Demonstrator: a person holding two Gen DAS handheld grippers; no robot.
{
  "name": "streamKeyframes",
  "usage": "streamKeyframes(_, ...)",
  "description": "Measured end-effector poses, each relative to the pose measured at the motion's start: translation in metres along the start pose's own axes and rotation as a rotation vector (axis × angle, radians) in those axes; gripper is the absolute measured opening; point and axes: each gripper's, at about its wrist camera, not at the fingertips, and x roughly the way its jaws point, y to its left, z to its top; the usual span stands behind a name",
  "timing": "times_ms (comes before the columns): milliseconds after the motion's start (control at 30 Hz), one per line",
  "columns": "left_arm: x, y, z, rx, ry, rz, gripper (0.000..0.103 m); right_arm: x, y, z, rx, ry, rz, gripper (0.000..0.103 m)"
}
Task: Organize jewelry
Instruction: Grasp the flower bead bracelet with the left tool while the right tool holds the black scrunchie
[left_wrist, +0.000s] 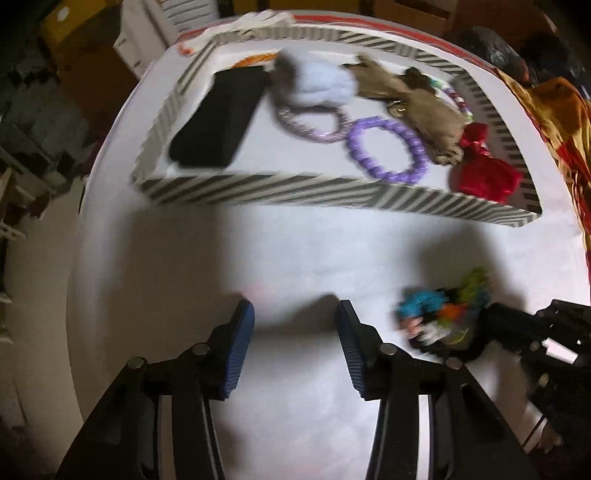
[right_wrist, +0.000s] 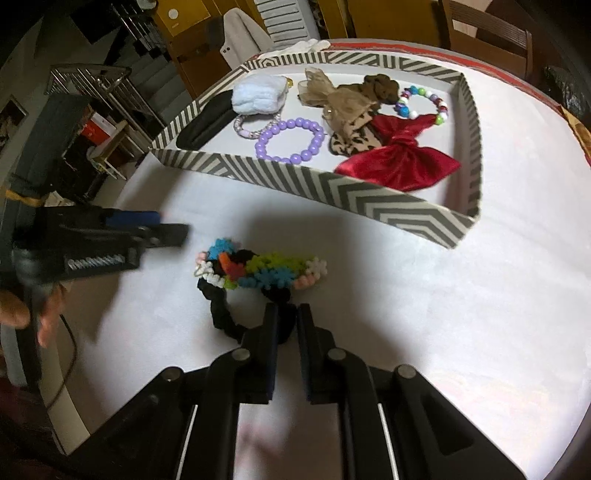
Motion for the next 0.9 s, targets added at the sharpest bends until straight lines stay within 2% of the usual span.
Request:
streamKeyframes(67,-0.002,0.010,-0.003,-0.026,0.011,-0.017,0.054,-0.003,-0.006,-0.002,0.011,0.006,-0.007,0.009)
streamKeyframes(167,-0.012,0.017,-0.006,-0.074,-0.013,-0.151,0.053,-0.004,-0.013,-0.002,0.026,0.009,0.010,0.009)
streamKeyframes(267,-0.023,0.002,-0.006,-0.037,-0.044,-0.225,0.053,-0.004,-0.014,-0.001,0.024,0.014,0.014,0.009)
streamKeyframes(333,-0.022,-0.020,-0.006,0.025,-0.017,-0.251,0.053,-0.003,-0.013,-0.001,0.021,0.015,0.012,0.009)
streamKeyframes(400,-0.019,-0.032,-0.003,0.064,0.000,-0.232,0.053,-0.003,-0.013,-0.002,0.023,0.014,0.013,0.009)
streamKeyframes(467,-0.009,-0.044,-0.001,0.093,0.028,-0.178,0.053,-0.004,-0.014,-0.001,0.024,0.015,0.016,0.009)
streamKeyframes(567,-0.004,-0.052,0.000,0.095,0.057,-0.247,0.053,-0.003,-0.015,-0.002,0.024,0.014,0.023,0.009)
streamKeyframes(767,0.000,-0.059,0.006,0.107,0.053,-0.213,0.053,-0.003,-0.016,-0.001,0.025,0.014,0.030,0.009)
streamKeyframes(833,0.001,-0.054,0.007,0.107,0.028,-0.098,0.053,-0.004,-0.016,-0.002,0.025,0.013,0.035,0.009)
streamKeyframes(900,0.000,-0.044,0.009,0.082,0.007,-0.035,0.053,-0.004,-0.018,-0.002,0.029,0.016,0.039,0.009)
